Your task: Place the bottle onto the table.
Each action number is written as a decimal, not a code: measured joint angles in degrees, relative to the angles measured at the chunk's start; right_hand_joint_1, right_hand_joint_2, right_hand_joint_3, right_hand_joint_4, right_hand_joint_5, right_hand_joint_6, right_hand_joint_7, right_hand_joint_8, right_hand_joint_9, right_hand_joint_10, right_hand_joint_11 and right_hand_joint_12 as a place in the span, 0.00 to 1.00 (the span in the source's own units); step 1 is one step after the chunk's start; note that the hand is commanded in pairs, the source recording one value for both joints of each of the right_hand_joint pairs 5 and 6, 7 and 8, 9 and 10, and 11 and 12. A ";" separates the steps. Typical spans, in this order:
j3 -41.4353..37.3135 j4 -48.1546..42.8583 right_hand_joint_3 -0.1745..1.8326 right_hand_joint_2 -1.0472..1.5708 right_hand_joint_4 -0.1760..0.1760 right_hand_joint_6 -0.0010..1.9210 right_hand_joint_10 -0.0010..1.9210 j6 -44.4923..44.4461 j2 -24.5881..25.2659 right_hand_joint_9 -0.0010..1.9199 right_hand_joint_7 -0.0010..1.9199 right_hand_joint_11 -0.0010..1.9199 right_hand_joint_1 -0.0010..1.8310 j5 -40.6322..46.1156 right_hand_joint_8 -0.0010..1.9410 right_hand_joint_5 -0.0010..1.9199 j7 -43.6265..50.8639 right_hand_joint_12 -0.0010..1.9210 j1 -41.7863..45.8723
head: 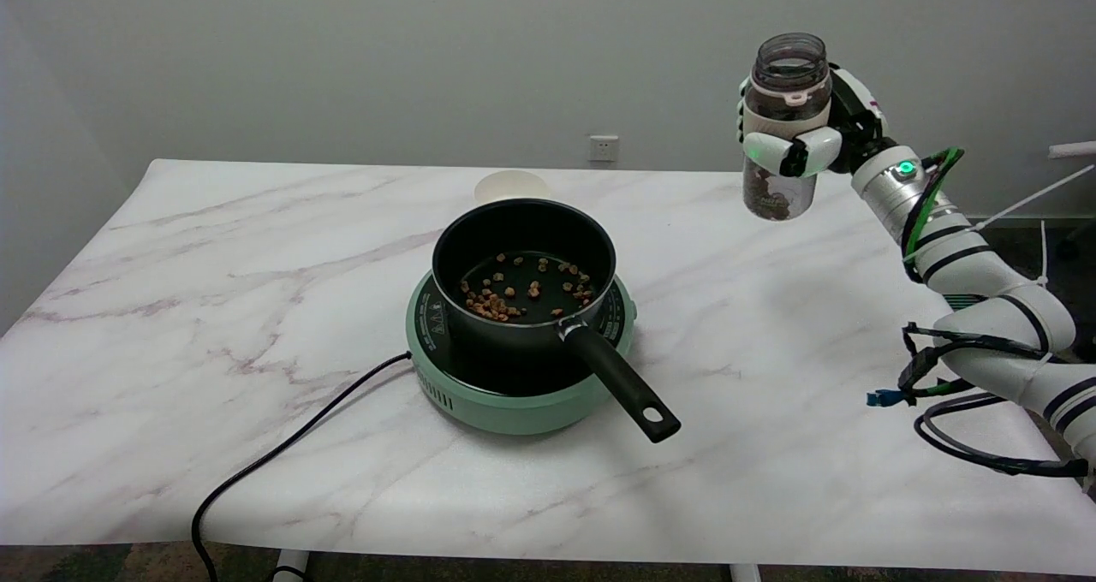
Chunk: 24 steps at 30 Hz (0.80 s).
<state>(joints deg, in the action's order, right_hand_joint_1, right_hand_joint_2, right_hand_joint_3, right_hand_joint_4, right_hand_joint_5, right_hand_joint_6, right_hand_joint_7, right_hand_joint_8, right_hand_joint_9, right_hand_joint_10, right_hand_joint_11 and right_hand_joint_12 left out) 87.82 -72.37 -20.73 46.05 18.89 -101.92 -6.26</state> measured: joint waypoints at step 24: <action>2.16 9.46 0.80 0.43 0.50 0.70 0.64 -4.74 0.23 0.64 0.68 0.56 0.82 6.69 0.67 0.70 -0.46 0.56 1.89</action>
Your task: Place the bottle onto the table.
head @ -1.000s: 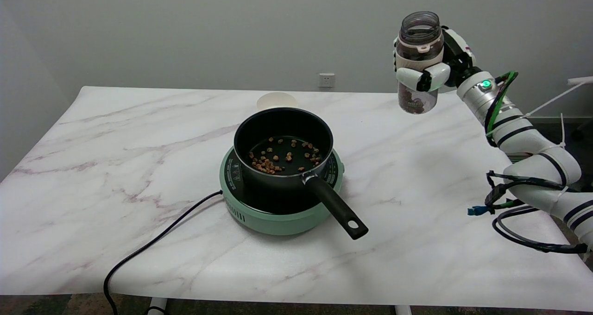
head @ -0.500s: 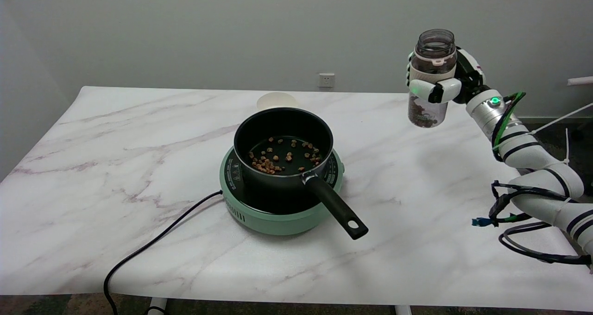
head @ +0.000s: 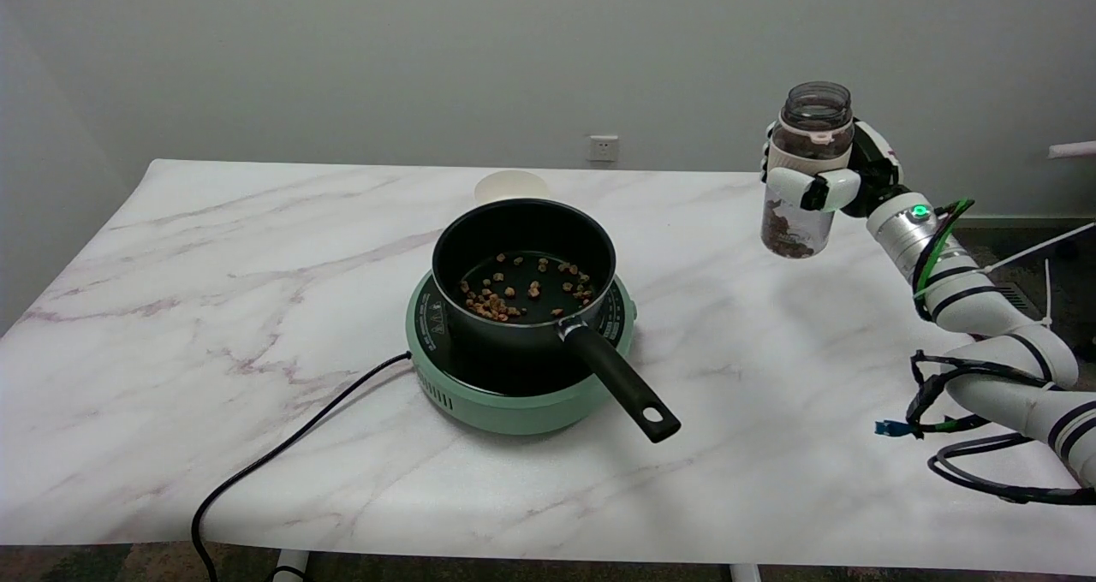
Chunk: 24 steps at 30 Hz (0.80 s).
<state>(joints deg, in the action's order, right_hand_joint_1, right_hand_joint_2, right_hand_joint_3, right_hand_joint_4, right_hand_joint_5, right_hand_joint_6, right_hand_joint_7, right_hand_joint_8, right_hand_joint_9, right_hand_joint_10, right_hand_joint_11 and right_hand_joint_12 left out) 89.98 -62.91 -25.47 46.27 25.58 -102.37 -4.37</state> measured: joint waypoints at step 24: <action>4.23 10.81 0.67 0.58 0.50 0.77 0.69 -6.38 2.51 0.69 0.73 0.61 0.81 5.36 0.73 0.77 -0.25 0.61 -0.92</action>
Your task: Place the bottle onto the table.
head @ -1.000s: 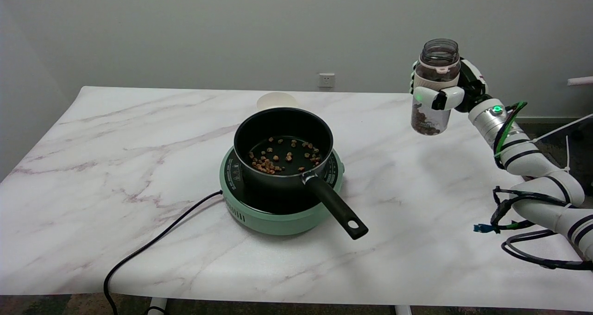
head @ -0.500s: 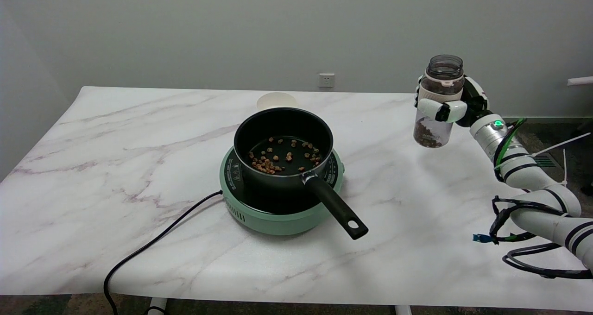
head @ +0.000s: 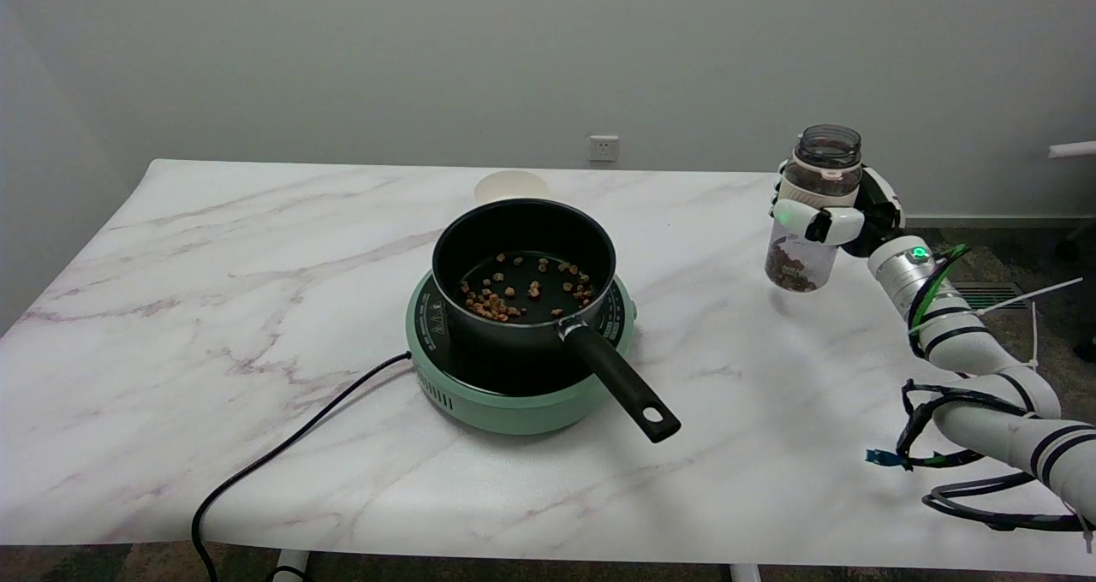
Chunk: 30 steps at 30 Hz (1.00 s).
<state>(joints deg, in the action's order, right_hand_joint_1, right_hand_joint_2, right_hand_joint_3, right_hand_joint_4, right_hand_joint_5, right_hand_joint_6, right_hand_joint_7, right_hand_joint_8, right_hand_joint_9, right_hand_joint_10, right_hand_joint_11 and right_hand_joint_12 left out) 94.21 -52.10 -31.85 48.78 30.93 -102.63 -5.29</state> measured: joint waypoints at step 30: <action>2.59 13.94 0.64 0.55 0.50 0.75 0.68 -6.29 5.56 0.68 0.71 0.60 0.82 4.34 0.70 0.75 3.60 0.60 -8.14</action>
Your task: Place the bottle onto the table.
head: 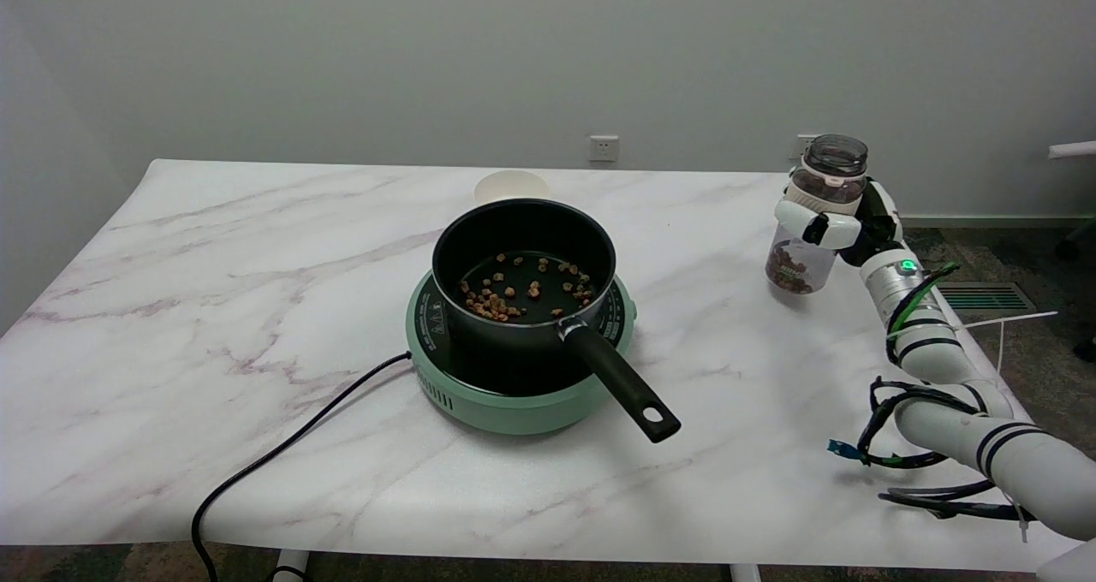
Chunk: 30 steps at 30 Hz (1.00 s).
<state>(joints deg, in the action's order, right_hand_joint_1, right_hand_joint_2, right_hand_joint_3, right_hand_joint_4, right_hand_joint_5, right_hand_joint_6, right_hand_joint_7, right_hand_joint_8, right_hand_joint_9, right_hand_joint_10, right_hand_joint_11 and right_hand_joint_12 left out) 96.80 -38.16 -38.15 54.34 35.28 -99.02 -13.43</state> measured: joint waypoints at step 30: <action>1.41 5.44 0.89 0.31 0.50 0.62 0.64 -5.41 2.15 0.64 0.69 0.55 0.77 0.26 0.69 0.62 2.22 0.55 -1.32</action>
<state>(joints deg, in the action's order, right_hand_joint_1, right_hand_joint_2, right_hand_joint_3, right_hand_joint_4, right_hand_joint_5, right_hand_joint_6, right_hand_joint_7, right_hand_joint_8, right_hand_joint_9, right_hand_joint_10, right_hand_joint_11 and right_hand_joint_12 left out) 98.21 -32.72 -43.56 56.48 35.53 -96.81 -14.75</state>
